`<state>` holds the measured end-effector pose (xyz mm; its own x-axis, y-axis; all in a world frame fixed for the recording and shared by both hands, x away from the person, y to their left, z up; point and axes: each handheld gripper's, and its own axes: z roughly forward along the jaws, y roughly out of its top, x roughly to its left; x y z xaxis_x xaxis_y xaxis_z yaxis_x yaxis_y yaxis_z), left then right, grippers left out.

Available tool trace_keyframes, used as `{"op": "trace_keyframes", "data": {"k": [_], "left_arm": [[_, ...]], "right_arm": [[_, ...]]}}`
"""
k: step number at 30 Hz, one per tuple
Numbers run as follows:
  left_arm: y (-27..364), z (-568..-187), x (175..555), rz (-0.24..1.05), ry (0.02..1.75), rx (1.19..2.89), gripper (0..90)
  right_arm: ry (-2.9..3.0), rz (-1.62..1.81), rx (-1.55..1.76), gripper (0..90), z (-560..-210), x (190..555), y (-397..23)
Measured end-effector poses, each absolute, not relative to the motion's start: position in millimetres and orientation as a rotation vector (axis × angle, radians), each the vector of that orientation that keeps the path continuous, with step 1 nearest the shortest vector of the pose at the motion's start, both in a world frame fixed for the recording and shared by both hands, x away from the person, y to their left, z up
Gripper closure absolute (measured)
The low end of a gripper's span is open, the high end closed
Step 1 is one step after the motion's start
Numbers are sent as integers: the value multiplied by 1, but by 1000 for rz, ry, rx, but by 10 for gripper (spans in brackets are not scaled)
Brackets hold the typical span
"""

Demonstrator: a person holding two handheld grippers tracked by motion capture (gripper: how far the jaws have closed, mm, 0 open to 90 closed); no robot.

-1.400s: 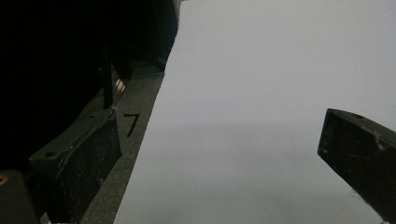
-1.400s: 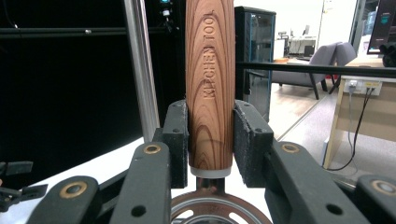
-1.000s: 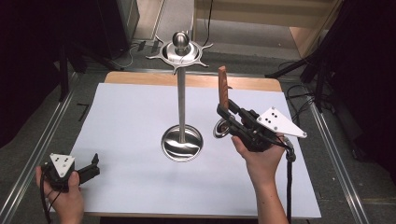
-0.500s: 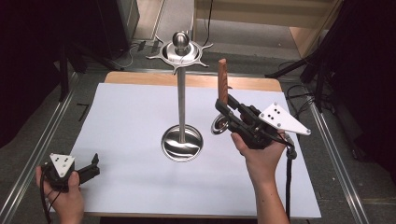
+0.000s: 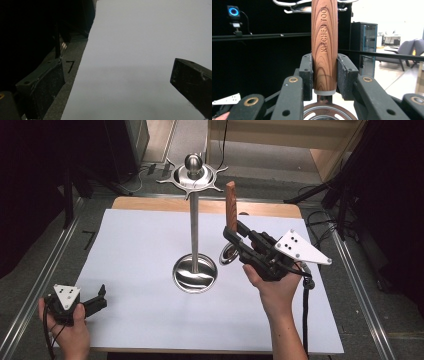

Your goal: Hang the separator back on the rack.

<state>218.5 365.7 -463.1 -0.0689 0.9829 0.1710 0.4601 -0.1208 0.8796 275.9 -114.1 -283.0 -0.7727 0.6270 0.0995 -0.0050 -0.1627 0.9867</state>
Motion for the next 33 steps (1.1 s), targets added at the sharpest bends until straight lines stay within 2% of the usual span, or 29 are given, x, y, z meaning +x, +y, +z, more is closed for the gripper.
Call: {"op": "trace_keyframes", "data": {"k": [33], "left_arm": [[366, -463, 219, 1139, 1565, 1619, 3]], "right_arm": [[1717, 2001, 711, 701, -296, 289, -97]]}}
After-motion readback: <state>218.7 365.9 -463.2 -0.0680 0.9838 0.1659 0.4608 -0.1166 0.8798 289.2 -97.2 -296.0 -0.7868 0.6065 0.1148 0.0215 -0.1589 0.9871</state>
